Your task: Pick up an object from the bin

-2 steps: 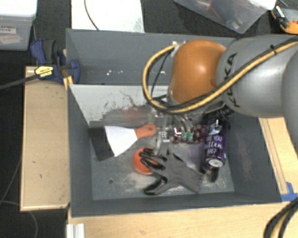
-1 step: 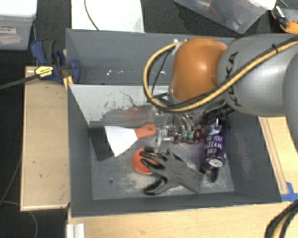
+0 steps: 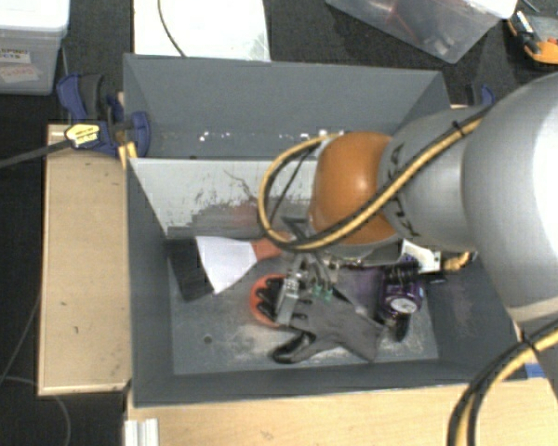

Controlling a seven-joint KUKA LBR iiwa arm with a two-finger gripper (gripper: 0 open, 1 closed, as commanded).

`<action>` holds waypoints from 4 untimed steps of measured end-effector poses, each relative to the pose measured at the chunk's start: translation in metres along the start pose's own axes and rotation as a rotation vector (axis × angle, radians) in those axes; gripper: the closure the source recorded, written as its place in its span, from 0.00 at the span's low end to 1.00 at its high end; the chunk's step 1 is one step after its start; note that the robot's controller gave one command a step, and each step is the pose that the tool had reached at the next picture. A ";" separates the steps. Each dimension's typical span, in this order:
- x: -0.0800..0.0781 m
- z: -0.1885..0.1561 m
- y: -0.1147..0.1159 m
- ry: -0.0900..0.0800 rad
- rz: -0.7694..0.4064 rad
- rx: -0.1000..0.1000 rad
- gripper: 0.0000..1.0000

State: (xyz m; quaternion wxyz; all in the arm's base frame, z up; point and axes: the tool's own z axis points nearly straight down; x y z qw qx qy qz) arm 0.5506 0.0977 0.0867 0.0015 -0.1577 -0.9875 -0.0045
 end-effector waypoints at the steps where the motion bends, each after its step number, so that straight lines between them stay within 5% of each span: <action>1: -0.001 -0.002 0.001 -0.004 -0.003 -0.002 0.00; 2: -0.019 -0.017 -0.005 -0.009 0.351 -0.005 0.00; 3: -0.010 -0.005 -0.002 -0.020 0.466 -0.017 0.00; 4: -0.037 -0.001 0.010 0.020 0.581 -0.015 1.00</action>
Offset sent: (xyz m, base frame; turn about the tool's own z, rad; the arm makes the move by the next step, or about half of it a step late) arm 0.0145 -0.0109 0.0133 0.3514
